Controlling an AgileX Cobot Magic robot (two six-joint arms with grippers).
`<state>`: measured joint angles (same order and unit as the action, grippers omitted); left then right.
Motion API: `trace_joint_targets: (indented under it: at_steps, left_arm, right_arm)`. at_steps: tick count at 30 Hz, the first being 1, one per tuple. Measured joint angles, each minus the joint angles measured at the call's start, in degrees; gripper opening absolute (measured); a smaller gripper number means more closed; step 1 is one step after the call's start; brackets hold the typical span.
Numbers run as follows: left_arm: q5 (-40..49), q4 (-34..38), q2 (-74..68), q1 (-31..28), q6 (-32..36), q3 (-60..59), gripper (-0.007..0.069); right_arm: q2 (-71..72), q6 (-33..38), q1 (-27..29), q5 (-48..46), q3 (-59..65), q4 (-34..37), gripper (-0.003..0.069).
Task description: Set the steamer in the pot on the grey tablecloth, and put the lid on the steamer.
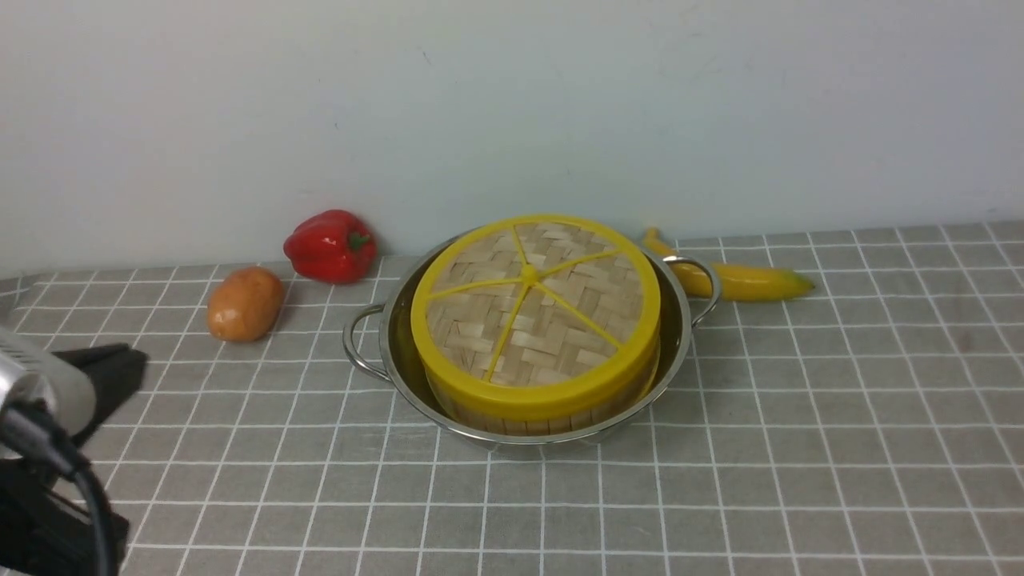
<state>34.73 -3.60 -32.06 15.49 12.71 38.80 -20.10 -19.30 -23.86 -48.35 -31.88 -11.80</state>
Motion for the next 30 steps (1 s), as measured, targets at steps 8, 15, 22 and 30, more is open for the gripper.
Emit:
trace_joint_targets:
  at_steps: [8, 15, 22, 30]
  left_arm:
    - [-4.1, -2.5, 11.8, -16.0, -0.9, -15.0, 0.0023]
    - [-14.6, -2.6, 28.1, -20.3, -4.4, -35.3, 0.0049]
    - [-18.5, -2.6, 32.0, -20.3, -5.6, -39.2, 0.0066]
    - [-18.8, -2.6, 32.1, -20.3, -5.6, -39.2, 0.0085]
  right_arm:
    - [0.0, 0.0, 0.0, 0.0, 0.0, 1.7, 0.024]
    - [0.0, 0.0, 0.0, 0.0, 0.0, 4.6, 0.024]
    - [0.1, 0.0, 0.0, -0.1, 0.0, 6.8, 0.024]
    - [0.1, -0.1, 0.0, 0.0, 0.0, 7.8, 0.024]
